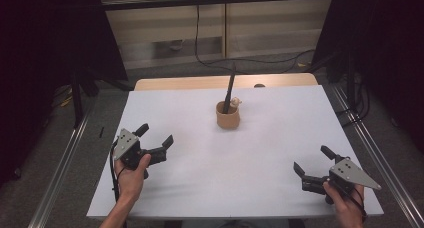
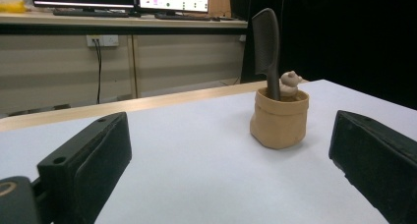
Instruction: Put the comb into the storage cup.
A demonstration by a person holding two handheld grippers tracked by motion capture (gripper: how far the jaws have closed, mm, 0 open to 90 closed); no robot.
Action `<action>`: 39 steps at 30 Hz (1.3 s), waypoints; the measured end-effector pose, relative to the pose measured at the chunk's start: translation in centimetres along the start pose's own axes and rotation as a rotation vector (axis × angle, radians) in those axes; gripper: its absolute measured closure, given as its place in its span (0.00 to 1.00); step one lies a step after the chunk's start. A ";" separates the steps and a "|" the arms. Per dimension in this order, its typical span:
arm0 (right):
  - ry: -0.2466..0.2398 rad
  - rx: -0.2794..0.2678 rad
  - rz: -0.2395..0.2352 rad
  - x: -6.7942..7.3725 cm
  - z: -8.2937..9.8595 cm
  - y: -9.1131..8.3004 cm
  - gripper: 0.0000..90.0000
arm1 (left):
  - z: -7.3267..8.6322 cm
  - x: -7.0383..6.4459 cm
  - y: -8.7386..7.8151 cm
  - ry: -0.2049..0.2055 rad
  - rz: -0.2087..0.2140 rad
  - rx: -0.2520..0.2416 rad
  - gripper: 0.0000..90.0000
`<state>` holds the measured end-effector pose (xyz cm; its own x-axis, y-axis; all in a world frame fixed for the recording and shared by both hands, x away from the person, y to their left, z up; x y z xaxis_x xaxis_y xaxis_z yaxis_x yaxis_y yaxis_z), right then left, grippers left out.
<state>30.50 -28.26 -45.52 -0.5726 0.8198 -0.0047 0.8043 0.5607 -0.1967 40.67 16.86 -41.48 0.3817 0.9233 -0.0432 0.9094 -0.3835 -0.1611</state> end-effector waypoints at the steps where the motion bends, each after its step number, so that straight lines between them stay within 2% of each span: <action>1: 0.000 0.000 0.000 0.0 0.0 0.0 0.00 | 0.1 0.1 -0.2 0.006 0.001 0.004 0.03; 4: 0.001 0.000 0.001 0.0 0.0 0.0 0.00 | 0.4 0.2 -0.9 0.010 -0.019 0.001 0.03; 14: 0.003 -0.002 0.002 0.0 0.0 -0.1 0.00 | 1.5 0.1 -2.7 0.010 -0.003 0.024 0.03; 19: 0.001 -0.002 0.001 0.0 0.0 -0.1 0.00 | 1.9 0.4 -3.8 0.004 -0.020 0.021 0.03; 24: 0.003 -0.002 0.005 0.0 0.0 -0.1 0.00 | 2.6 0.6 -5.0 0.011 -0.048 0.039 0.03; 25: 0.002 -0.002 0.006 0.0 0.0 0.0 0.00 | 2.7 0.7 -5.1 0.003 -0.051 0.043 0.03; 26: 0.002 -0.002 0.007 -0.1 0.0 0.0 0.00 | 2.8 0.8 -5.2 -0.012 -0.055 0.045 0.03; 29: 0.003 0.000 0.007 0.0 0.0 0.0 0.00 | 3.5 1.1 -5.7 -0.013 -0.075 0.062 0.03; 33: -0.001 -0.001 0.008 -0.1 0.0 0.0 0.00 | 4.5 1.1 -6.2 -0.028 -0.070 0.096 0.04; 35: 0.000 0.001 0.007 -0.1 0.0 0.0 0.00 | 4.4 1.2 -6.2 -0.003 -0.096 0.083 0.03; 39: 0.000 0.001 0.007 -0.1 0.0 0.1 0.00 | 4.4 0.9 -6.0 0.003 -0.089 0.086 0.03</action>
<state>30.64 -28.33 -45.58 -0.5670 0.8237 -0.0057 0.8081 0.5549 -0.1974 34.84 20.04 -44.86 0.3010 0.9534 -0.0222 0.9221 -0.2969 -0.2482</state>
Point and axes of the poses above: each handheld gripper's, and its own axes: y roughly forward along the jaws, z roughly out of its underside, x roughly to its left, the point moved 7 cm from there along y, roughly forward along the jaws, and after that the axes turned 14 degrees about -z, right-handed, at the moved point
